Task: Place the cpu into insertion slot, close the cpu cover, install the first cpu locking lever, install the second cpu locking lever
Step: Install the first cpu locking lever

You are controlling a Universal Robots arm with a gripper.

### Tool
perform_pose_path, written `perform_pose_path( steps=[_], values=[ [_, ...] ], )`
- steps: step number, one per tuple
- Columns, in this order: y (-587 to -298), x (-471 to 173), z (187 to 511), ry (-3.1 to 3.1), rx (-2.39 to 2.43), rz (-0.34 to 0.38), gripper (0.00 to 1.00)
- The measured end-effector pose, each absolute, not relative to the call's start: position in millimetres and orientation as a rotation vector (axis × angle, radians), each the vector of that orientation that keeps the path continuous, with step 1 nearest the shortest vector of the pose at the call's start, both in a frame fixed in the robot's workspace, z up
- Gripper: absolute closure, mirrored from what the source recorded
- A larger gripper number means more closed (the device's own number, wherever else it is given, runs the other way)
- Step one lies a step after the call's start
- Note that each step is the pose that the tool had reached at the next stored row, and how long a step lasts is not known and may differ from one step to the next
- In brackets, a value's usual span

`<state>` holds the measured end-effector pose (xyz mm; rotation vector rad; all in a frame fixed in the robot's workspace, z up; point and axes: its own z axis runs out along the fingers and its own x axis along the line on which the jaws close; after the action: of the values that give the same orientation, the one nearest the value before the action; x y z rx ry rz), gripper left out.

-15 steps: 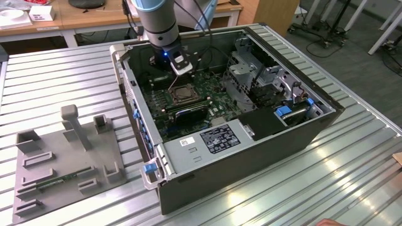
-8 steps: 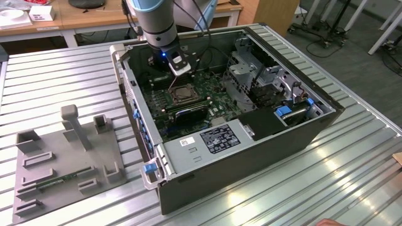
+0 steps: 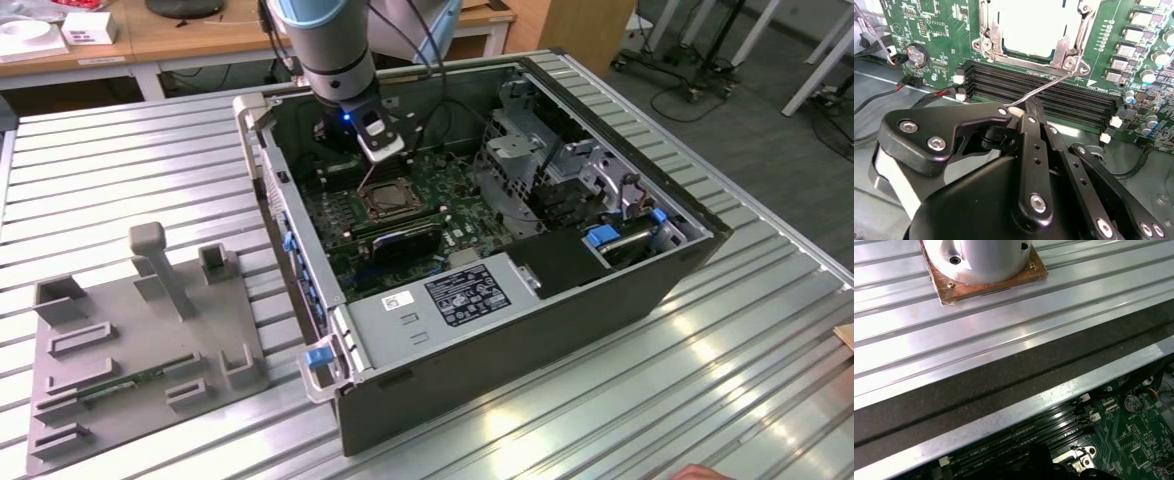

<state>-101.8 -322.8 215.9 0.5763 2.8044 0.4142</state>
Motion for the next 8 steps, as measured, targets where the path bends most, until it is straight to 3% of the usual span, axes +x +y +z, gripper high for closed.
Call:
perform_pose_path(
  steps=[8],
  values=[
    [-318.0, -102.0, 215.9, 2.804, 0.576, 0.414, 0.90]
  ],
)
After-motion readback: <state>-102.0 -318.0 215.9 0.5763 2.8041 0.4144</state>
